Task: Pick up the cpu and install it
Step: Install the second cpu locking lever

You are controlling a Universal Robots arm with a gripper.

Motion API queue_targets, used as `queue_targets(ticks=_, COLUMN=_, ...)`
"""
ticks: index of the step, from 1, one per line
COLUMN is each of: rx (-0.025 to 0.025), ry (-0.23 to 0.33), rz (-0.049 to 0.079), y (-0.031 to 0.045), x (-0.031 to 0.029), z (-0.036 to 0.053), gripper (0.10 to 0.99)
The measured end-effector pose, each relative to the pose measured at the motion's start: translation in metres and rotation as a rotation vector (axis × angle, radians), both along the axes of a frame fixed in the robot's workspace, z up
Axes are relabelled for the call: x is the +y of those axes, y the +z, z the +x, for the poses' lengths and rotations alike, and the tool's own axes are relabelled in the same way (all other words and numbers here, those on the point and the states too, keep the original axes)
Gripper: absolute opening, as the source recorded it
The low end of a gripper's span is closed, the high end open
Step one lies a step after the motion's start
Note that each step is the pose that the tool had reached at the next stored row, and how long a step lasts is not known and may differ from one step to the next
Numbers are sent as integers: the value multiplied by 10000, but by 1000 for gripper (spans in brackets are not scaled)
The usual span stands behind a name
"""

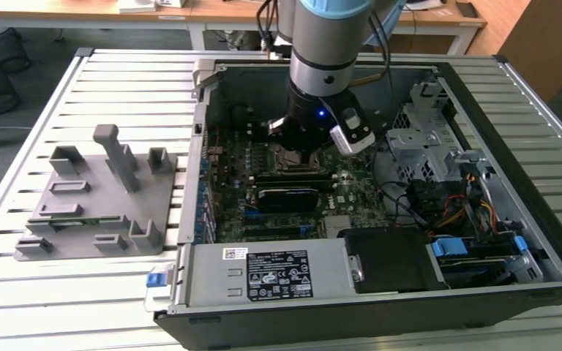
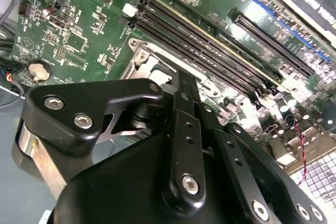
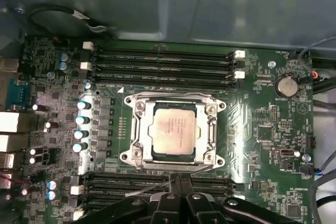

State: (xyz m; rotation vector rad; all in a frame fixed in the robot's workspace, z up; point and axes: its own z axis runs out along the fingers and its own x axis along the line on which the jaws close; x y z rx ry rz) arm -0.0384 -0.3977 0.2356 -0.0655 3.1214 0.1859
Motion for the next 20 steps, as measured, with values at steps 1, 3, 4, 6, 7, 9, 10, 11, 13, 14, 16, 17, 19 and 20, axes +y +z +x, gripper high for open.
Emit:
queue_targets(ticks=1, rx=0, ry=0, rz=0, y=-5, x=-8, z=-19, gripper=106)
queue_targets(ticks=3, rx=0, ry=0, rz=0, y=-8, x=-14, z=-48, gripper=106)
queue_targets(ticks=4, rx=0, ry=0, rz=0, y=-10, x=-17, z=-65, gripper=106)
queue_targets(ticks=6, rx=0, ry=0, rz=0, y=-14, x=-24, z=-98, gripper=106)
queue_targets(ticks=7, rx=0, ry=1, rz=1, y=-16, x=-27, z=-116, gripper=106)
queue_targets(ticks=9, rx=0, ry=0, rz=0, y=-19, x=-31, z=-148, gripper=106)
queue_targets(ticks=10, rx=-1, ry=0, rz=1, y=-22, x=-32, z=-162, gripper=106)
queue_targets(ticks=11, rx=-1, ry=0, rz=2, y=-25, x=-33, z=-176, gripper=106)
queue_targets(ticks=13, rx=0, ry=0, rz=0, y=-32, x=-36, z=-194, gripper=106)
queue_targets(ticks=14, rx=0, ry=0, rz=0, y=-38, x=-36, z=-199, gripper=106)
queue_targets(ticks=16, rx=5, ry=1, rz=0, y=-54, x=-36, z=-204, gripper=106)
queue_targets(ticks=17, rx=13, ry=2, rz=0, y=-64, x=-36, z=-205, gripper=106)
queue_targets(ticks=19, rx=40, ry=0, rz=0, y=-93, x=-37, z=-208, gripper=106)
queue_targets(ticks=20, rx=50, ry=-1, rz=0, y=-104, x=-37, z=-208, gripper=106)
